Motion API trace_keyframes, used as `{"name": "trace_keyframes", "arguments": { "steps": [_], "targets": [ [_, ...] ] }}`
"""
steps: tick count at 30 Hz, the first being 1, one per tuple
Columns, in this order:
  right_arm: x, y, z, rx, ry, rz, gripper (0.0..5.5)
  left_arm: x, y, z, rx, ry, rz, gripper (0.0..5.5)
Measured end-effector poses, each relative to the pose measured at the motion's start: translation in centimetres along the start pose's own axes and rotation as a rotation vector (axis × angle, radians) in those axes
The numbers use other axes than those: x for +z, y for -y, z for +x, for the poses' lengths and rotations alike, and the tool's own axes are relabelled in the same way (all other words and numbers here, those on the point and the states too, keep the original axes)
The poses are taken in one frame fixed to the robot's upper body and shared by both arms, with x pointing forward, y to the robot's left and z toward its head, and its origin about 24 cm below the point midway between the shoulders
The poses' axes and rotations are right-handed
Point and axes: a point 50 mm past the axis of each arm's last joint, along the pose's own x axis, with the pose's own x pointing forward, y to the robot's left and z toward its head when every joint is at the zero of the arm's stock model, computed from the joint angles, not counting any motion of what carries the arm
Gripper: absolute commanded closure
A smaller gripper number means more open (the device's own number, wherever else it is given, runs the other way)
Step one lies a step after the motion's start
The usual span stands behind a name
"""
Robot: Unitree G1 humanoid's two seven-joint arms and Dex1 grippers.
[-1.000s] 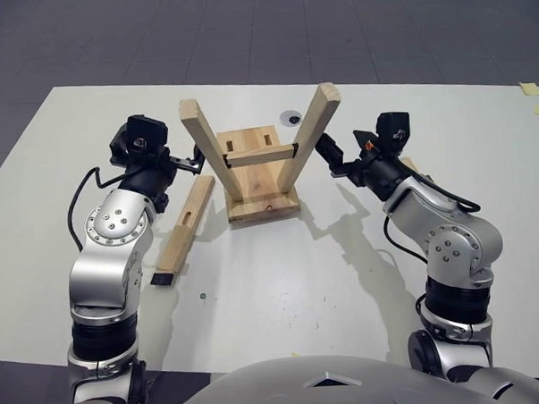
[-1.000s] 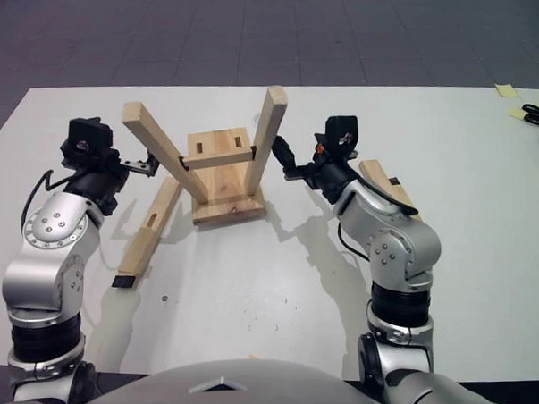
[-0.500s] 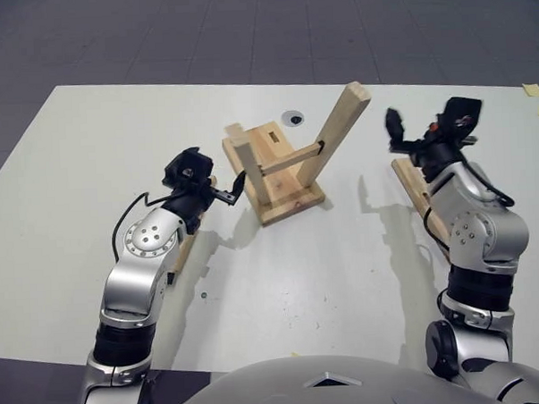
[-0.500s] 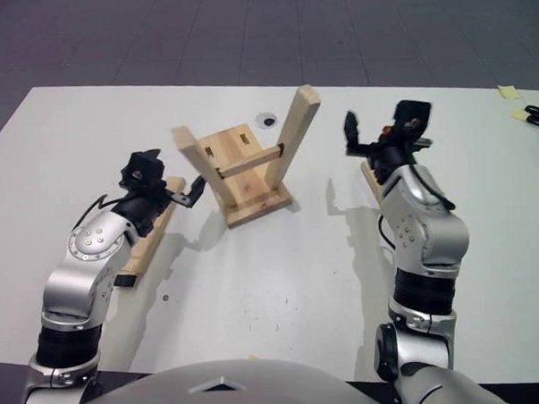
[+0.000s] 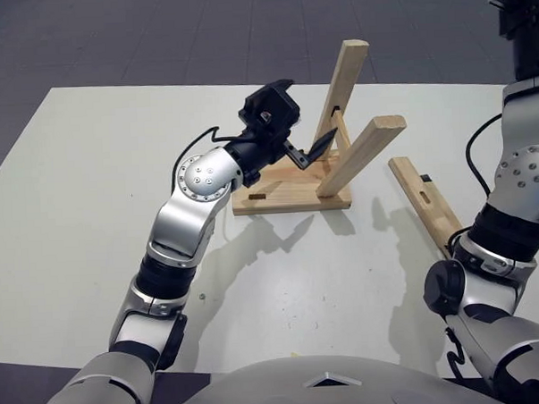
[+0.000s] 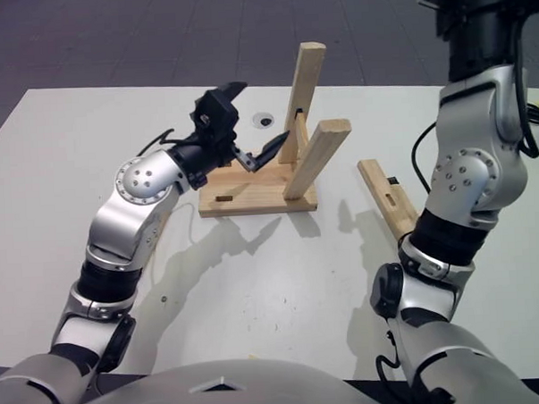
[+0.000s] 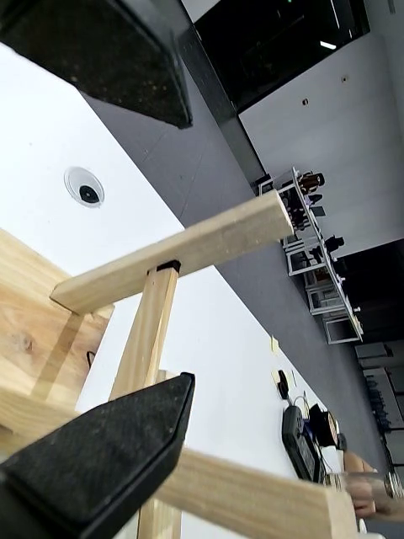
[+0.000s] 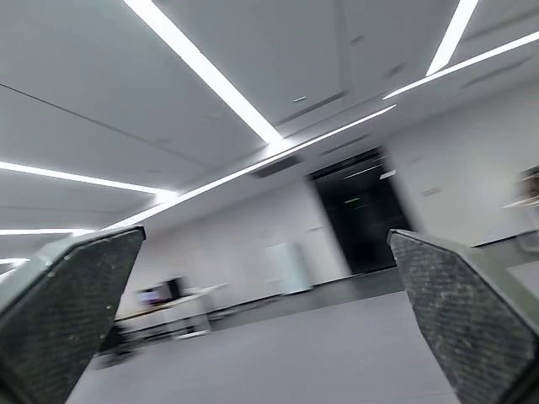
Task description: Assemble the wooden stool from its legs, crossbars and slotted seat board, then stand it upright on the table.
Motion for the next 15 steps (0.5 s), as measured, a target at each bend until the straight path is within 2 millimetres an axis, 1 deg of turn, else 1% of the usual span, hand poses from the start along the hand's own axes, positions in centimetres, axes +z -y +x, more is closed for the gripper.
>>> {"name": "trace_keyframes", "arguments": {
  "steps": [2, 3, 4, 6, 7, 9, 12, 15],
  "targets": [
    [-0.7, -1.0, -0.7, 0.123, -0.072, 0.146, 0.11, -0.1, -1.0, -0.5, 0.054, -0.002, 0.001, 0.1],
    [-1.1, -1.6, -1.4, 0.196, -0.125, 0.223, 0.11, -0.2, -1.7, -0.9, 0.098, -0.003, -0.004, 0.1],
    [-1.4, -2.0, -1.9, 0.246, -0.165, 0.264, 0.11, -0.4, -2.2, -1.1, 0.131, -0.006, -0.008, 0.1],
    [-2.4, -3.9, -4.1, 0.418, -0.343, 0.336, 0.11, -1.4, -4.3, -2.4, 0.257, -0.042, -0.018, 0.1],
    [-3.5, -5.3, -5.6, 0.5, -0.473, 0.36, 0.11, -2.5, -5.7, -3.7, 0.347, -0.089, -0.018, 0.1],
    [-4.3, -6.0, -6.3, 0.516, -0.538, 0.381, 0.11, -3.0, -6.0, -4.3, 0.369, -0.108, -0.023, 0.1],
    [-4.6, -7.2, -7.6, 0.585, -0.612, 0.444, 0.11, -3.9, -5.3, -4.6, 0.364, -0.133, -0.047, 0.1],
    [-5.4, -7.0, -8.5, 0.564, -0.701, 0.421, 0.11, -4.3, -4.9, -4.9, 0.36, -0.143, -0.06, 0.1]
  ]
}}
